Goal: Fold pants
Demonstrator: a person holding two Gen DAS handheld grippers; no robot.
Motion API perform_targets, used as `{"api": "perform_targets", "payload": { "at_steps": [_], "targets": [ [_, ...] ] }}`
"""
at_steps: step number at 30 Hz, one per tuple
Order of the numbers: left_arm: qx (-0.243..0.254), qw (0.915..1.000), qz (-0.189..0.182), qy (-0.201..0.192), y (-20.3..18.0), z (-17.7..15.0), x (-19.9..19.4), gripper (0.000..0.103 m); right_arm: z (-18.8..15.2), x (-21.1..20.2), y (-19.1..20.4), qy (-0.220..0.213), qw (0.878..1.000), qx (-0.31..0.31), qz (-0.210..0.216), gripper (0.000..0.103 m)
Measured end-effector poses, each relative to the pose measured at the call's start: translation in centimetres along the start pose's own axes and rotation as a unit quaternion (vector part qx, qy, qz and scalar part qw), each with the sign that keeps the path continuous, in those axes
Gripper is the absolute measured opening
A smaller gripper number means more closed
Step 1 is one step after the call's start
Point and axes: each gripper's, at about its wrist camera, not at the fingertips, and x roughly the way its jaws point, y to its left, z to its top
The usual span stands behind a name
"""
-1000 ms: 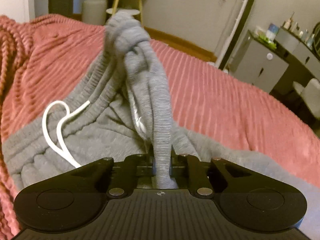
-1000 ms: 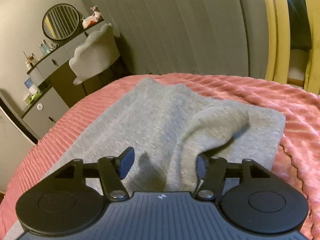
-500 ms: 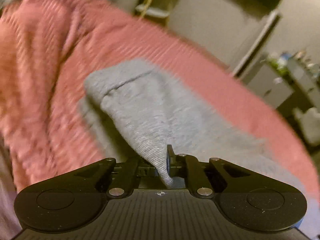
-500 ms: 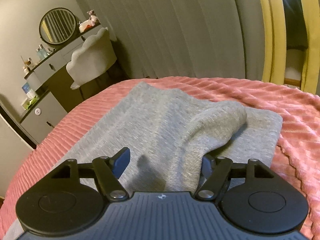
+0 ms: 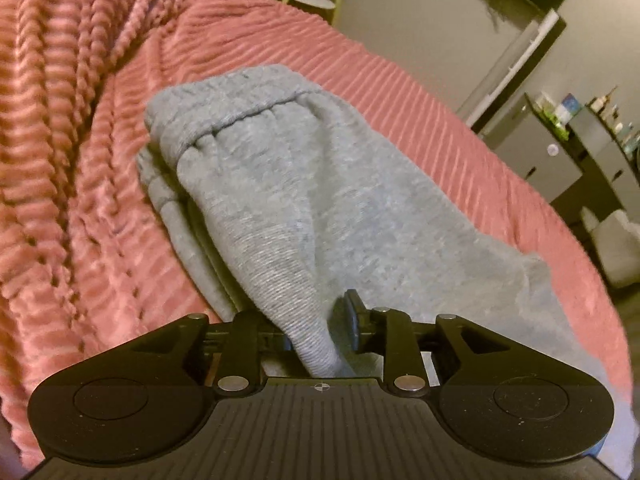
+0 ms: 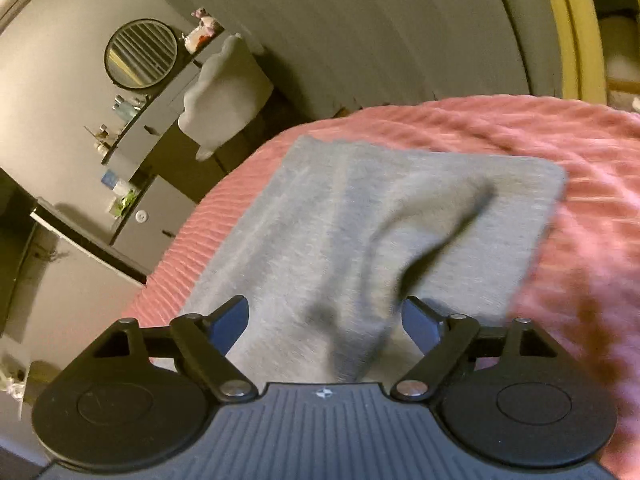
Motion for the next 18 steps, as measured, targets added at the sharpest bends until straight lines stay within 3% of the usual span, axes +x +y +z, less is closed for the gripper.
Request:
{"api": "perform_targets", "payload": {
  "at_steps": [2,4,5,6,9,14,17,18],
  "targets": [
    [-0.004,1.0,-0.005,0.001,0.1,0.0,0.2,0.027,0.5,-0.9,-1.7,0.0,1.0,-0.002,-0.022,0.083],
    [-0.008,0.9999,-0.007,0.002,0.1,-0.1,0.2,0.029,1.3,-1.6,-3.4,0.002,0.999,0.012,-0.029,0.071],
    [-0.007,0.9999,-0.008,0.003,0.0,-0.1,0.2,0.03,1.8,-1.8,-4.2,0.005,1.0,0.022,-0.02,0.055],
    [-0.006,0.9999,-0.008,0.003,-0.1,0.0,0.2,0.031,2.1,-1.8,-4.7,0.008,0.999,0.029,-0.012,0.046],
    [-0.001,1.0,-0.005,0.002,-0.6,-0.2,0.1,0.033,3.2,-0.9,-5.1,0.018,0.999,0.027,0.002,0.038],
    [-0.002,1.0,-0.004,0.006,-0.7,-0.2,0.4,0.035,4.7,1.6,-4.4,0.038,0.998,0.042,0.014,0.038],
    [-0.002,1.0,-0.004,0.006,-0.7,-0.3,0.6,0.037,4.8,4.3,-5.2,0.073,0.992,0.094,0.046,0.051],
    [0.001,1.0,-0.001,0.006,-0.8,-0.3,0.6,0.037,4.7,4.8,-5.4,0.072,0.99,0.113,0.052,0.049]
  ]
}}
